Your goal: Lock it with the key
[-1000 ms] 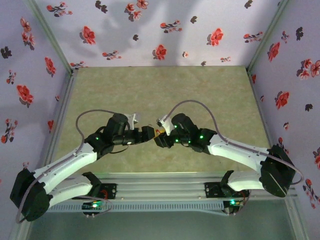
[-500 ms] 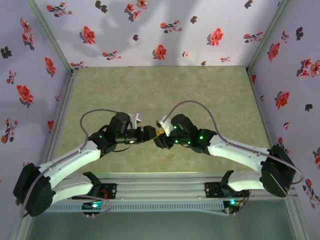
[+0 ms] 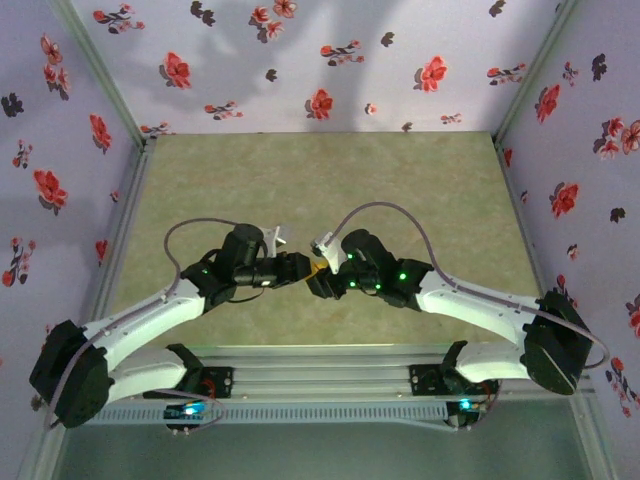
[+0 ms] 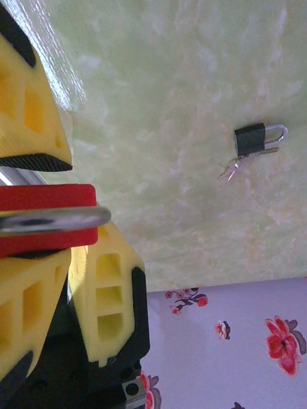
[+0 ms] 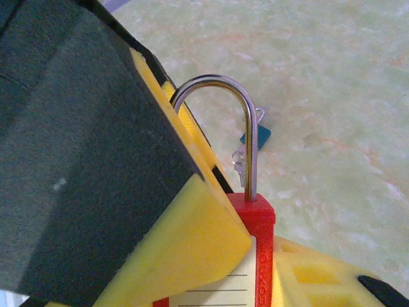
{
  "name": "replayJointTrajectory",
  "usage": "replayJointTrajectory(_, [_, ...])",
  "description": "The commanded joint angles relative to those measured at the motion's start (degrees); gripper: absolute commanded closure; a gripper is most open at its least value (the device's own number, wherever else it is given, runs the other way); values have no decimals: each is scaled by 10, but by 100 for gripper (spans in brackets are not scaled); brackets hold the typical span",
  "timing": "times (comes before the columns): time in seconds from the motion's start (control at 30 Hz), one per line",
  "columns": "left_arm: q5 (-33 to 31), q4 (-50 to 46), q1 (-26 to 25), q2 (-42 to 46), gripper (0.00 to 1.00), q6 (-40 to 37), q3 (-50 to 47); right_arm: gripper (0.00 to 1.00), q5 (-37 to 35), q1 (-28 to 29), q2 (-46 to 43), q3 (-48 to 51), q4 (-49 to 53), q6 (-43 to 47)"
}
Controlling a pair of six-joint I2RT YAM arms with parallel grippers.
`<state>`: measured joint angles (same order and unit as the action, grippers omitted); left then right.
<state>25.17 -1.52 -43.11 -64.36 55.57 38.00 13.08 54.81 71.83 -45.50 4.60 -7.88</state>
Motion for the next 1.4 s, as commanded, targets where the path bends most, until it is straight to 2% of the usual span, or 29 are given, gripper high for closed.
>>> replayJointTrajectory(0.0, [14,9,-3,-4,65,1,7,100,-5,6,-13,-7,-27,12])
replayJointTrajectory(0.43, [15,16,-4,-6,78,3,5,100,-11,6,-12,-6,-29,10])
replayJointTrajectory(0.6, [16,26,-3,-7,87,8,1,100,-12,6,-12,-6,-32,8])
replayJointTrajectory(0.73, [16,31,-3,-7,100,10,1,100,-15,6,-12,-5,-32,8])
replayJointTrajectory(0.83, [15,39,-3,-7,100,14,-2,99,-15,6,-14,-3,-33,7])
replayJointTrajectory(0.9, [12,46,-3,-6,100,17,-4,92,-15,6,-15,-3,-31,8])
replayJointTrajectory(1.07, [4,56,-3,-7,100,24,-9,66,-19,6,-22,-2,-26,9])
replayJointTrajectory(1.37, [-2,60,3,-6,100,27,-10,38,-25,6,-50,12,-28,15])
